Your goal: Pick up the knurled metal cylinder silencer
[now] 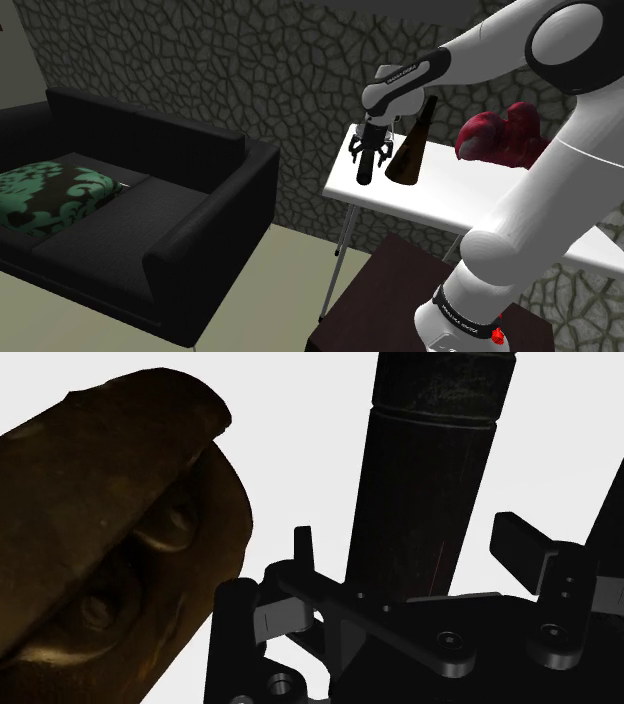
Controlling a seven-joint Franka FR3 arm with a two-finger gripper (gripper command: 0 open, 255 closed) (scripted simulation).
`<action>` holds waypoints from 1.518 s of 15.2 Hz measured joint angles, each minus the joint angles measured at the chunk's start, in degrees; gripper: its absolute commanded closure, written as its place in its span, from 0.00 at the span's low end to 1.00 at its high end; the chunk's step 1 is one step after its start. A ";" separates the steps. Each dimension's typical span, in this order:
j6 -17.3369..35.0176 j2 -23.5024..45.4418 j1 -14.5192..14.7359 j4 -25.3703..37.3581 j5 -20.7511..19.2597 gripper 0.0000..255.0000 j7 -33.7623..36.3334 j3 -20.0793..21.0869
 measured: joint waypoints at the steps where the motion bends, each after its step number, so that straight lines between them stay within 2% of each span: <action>1: 0.28 0.25 -0.02 -0.03 0.03 0.00 -0.05 -0.02; 2: 0.45 0.34 -0.03 -0.11 0.05 1.00 -0.07 -0.03; 12: 0.61 0.38 -0.03 -0.18 0.06 1.00 -0.06 -0.04; 23: -7.12 -3.43 0.01 3.74 -0.39 1.00 0.15 0.10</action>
